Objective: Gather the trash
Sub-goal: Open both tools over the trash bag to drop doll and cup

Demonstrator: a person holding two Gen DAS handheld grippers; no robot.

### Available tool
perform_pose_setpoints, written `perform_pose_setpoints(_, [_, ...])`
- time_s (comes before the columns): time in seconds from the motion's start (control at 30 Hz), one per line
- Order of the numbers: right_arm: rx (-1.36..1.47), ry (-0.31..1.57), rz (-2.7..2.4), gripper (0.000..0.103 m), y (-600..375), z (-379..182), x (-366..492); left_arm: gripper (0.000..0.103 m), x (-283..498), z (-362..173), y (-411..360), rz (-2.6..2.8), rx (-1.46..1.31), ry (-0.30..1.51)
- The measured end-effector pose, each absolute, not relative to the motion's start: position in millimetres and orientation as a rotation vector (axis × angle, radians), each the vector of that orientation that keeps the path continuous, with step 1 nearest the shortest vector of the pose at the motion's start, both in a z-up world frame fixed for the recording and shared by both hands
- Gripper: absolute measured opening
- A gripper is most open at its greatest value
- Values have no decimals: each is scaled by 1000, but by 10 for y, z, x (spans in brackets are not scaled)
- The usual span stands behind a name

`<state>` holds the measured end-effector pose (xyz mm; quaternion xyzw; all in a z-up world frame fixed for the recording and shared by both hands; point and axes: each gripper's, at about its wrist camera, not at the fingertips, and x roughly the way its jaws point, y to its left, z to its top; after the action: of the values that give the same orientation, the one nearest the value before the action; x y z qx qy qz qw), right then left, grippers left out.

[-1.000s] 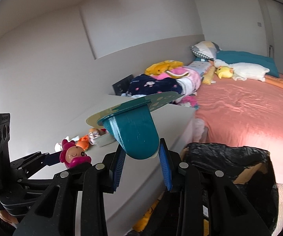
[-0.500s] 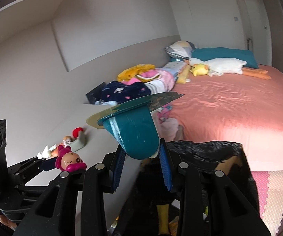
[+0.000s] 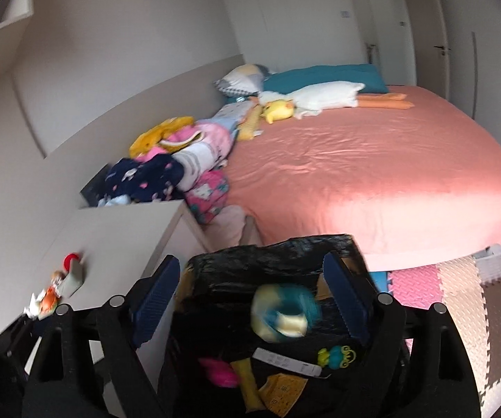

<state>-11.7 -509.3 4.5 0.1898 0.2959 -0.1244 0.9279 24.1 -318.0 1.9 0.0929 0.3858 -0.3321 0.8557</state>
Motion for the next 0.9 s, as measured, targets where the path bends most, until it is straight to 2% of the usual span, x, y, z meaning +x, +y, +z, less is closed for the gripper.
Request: perform_pose_setpoints(0.9, [392, 611, -257, 86, -4836, 35, 118, 97, 422, -11, -2860, -670, 189, 805])
